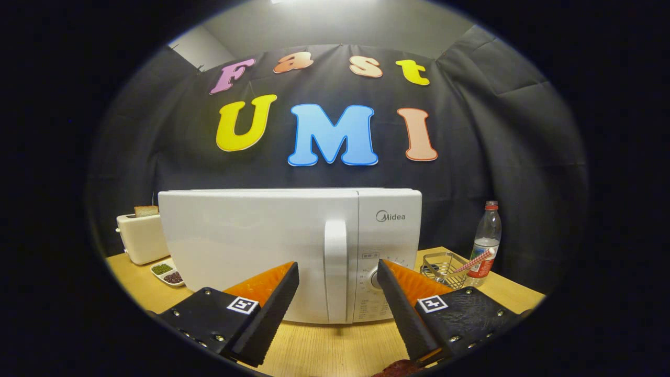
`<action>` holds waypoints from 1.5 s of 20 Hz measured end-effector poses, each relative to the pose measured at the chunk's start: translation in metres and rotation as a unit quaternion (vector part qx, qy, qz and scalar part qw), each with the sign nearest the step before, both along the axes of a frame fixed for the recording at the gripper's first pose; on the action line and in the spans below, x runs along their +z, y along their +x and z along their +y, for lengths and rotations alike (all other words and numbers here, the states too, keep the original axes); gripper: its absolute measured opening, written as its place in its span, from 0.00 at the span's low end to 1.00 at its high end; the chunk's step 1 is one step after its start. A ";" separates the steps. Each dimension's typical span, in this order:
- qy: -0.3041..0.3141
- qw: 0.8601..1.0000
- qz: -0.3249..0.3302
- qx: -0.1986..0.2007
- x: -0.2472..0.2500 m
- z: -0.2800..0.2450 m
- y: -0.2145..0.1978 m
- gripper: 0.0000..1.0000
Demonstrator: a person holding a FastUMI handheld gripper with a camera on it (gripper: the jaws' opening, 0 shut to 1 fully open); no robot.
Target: Open the microwave, put the food inside, and close the microwave door.
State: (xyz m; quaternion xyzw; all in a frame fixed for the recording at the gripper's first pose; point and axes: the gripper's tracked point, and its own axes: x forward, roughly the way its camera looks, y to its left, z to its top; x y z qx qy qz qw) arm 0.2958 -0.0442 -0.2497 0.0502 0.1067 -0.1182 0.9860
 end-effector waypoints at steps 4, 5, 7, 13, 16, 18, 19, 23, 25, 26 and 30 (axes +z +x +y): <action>0.010 1.000 0.003 -0.005 -0.008 -0.002 0.012 0.87; 0.007 1.000 0.003 -0.003 -0.009 0.000 0.013 0.87; 0.001 1.000 0.006 -0.005 -0.010 -0.001 0.015 0.71; 0.006 1.000 0.020 0.000 -0.011 0.004 0.008 0.26; 0.025 0.999 0.024 -0.001 -0.010 0.004 0.008 0.18; 0.032 0.999 0.024 0.002 -0.011 0.006 0.008 0.12; 0.039 0.999 0.025 0.005 -0.011 0.006 0.006 0.12; 0.026 0.999 0.019 0.015 -0.003 0.019 -0.023 0.12; 0.032 0.999 0.019 0.032 0.000 0.032 -0.043 0.12; 0.043 0.998 0.022 0.041 0.001 0.039 -0.054 0.12; 0.058 0.993 0.023 0.096 0.011 0.077 -0.093 0.11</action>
